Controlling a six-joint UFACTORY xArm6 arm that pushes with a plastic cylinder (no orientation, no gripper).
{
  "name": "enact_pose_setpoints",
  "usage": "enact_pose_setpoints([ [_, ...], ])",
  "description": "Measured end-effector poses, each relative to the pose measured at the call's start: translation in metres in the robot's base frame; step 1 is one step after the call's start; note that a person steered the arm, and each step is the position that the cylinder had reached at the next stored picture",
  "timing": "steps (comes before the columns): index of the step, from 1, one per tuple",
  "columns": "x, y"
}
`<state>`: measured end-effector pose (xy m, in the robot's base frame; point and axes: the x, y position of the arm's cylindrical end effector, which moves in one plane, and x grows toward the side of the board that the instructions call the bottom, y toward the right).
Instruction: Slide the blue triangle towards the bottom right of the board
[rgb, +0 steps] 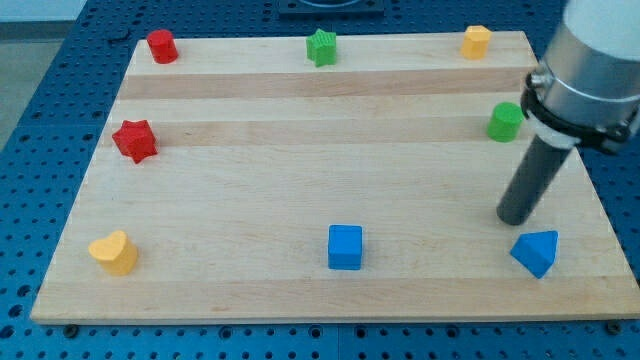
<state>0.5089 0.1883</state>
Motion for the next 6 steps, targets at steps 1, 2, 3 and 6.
enact_pose_setpoints([
  [1, -0.008, -0.003],
  [2, -0.008, -0.004],
  [3, -0.008, -0.022],
  [6, 0.058, -0.078],
])
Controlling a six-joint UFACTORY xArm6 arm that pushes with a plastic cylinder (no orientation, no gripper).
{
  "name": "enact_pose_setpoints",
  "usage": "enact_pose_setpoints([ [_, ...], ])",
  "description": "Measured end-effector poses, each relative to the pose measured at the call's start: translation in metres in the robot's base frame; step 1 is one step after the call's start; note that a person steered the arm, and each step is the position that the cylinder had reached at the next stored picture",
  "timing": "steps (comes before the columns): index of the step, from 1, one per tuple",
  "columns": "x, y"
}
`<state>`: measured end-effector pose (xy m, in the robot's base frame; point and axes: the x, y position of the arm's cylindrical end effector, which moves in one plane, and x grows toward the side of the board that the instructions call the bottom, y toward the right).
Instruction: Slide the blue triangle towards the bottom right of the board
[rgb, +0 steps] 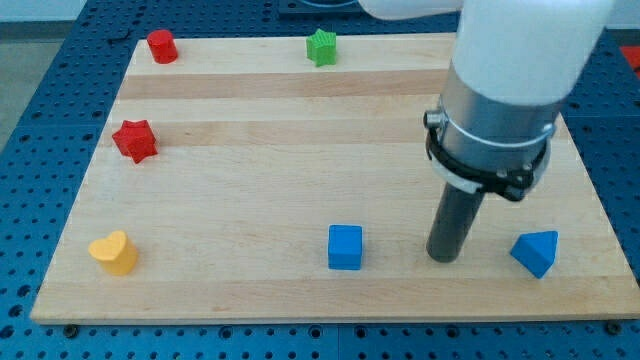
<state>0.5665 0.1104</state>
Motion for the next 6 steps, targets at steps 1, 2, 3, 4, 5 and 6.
enact_pose_setpoints([
  [1, 0.008, 0.006],
  [2, 0.009, 0.019],
  [3, 0.009, 0.032],
  [4, 0.009, 0.044],
  [5, 0.009, 0.058],
  [6, 0.009, 0.069],
])
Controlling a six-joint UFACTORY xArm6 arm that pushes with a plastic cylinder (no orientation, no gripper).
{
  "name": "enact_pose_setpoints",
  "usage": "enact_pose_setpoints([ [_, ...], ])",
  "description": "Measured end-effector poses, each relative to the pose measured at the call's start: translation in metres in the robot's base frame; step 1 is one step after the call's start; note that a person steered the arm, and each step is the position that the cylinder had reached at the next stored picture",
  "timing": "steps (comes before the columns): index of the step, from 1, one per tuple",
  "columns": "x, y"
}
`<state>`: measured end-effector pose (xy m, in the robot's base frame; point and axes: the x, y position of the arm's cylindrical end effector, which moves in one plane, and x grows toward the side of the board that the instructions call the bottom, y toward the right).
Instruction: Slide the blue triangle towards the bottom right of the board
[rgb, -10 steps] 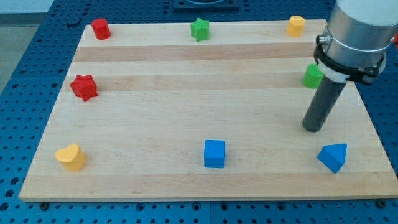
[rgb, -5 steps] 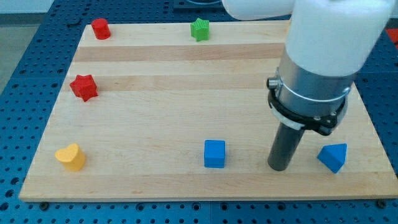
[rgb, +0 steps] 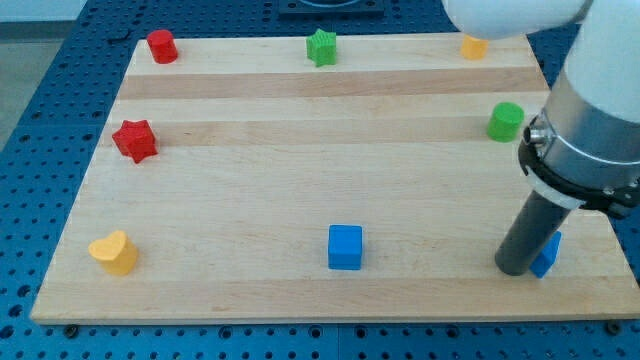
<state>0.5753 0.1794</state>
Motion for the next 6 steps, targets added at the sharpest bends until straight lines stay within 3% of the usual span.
enact_pose_setpoints([
  [4, 0.000, 0.019],
  [6, 0.000, -0.014],
])
